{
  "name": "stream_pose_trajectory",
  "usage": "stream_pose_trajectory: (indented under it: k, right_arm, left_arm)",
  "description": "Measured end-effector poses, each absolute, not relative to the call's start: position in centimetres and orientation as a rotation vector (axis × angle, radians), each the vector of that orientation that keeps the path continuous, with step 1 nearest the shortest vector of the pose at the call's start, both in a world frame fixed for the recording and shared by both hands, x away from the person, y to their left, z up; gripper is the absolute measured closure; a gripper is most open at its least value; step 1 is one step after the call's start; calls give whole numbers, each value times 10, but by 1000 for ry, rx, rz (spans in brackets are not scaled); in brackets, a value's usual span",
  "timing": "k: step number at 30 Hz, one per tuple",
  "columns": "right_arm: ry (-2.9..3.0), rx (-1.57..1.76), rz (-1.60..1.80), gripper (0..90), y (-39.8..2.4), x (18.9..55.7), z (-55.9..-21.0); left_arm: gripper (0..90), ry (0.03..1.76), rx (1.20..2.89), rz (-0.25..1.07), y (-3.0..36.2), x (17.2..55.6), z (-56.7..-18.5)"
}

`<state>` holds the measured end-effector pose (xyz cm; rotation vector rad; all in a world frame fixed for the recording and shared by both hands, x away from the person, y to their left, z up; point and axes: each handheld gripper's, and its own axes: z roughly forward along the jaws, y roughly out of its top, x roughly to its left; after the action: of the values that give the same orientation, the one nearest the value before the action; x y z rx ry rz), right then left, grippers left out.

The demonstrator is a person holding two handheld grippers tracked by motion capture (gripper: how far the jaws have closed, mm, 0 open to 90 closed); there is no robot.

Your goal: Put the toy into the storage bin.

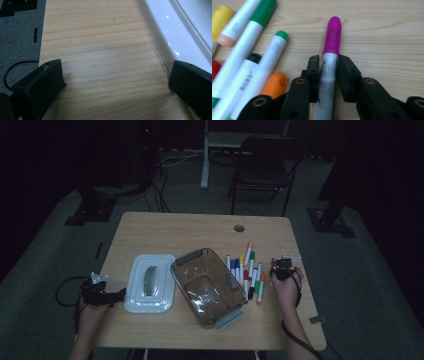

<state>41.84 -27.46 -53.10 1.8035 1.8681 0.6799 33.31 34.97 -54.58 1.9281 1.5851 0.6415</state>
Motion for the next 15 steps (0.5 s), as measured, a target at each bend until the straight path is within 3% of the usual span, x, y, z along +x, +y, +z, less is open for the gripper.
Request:
stream_pose_trajectory:
  k: [15]
  right_arm:
    - [1858, 1884, 759, 770, -286, 410, -517]
  left_arm:
    - [4, 1585, 1928, 641, 350, 333, -546]
